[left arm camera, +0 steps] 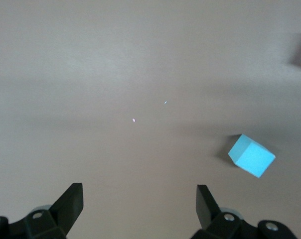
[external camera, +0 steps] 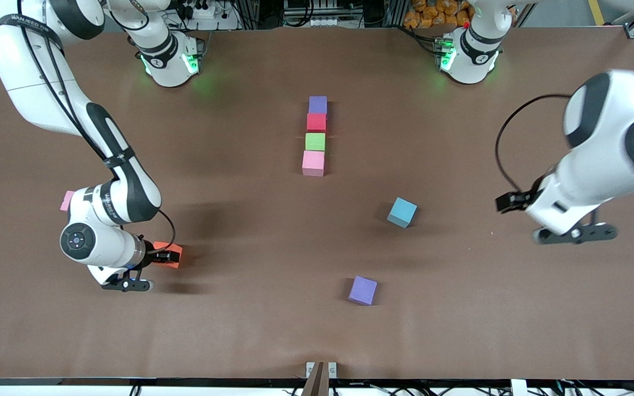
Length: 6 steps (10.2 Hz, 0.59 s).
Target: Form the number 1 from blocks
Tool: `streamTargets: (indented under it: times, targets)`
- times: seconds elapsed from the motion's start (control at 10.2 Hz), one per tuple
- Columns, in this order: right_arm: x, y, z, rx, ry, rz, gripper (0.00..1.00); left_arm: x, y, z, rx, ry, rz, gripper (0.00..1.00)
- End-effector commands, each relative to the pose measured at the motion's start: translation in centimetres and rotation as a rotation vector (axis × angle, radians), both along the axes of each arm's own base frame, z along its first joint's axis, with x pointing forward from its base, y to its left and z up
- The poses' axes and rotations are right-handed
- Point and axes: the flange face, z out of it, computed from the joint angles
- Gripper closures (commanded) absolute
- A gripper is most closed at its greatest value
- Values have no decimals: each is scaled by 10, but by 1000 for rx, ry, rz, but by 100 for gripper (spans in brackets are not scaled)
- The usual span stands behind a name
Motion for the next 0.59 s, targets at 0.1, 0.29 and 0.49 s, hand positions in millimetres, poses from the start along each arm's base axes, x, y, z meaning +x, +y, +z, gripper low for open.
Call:
streamTargets:
  times: [0.1, 0.29, 0.49]
  targets:
    - [1, 52, 19, 1, -17, 0, 100, -56, 10, 95, -49, -67, -89, 0]
    - [-13, 134, 30, -8, -28, -63, 100, -76, 5, 125, -36, -109, -116, 0]
    - [-34, 221, 46, -2, -59, -119, 100, -85, 7, 129, -7, -81, -133, 0]
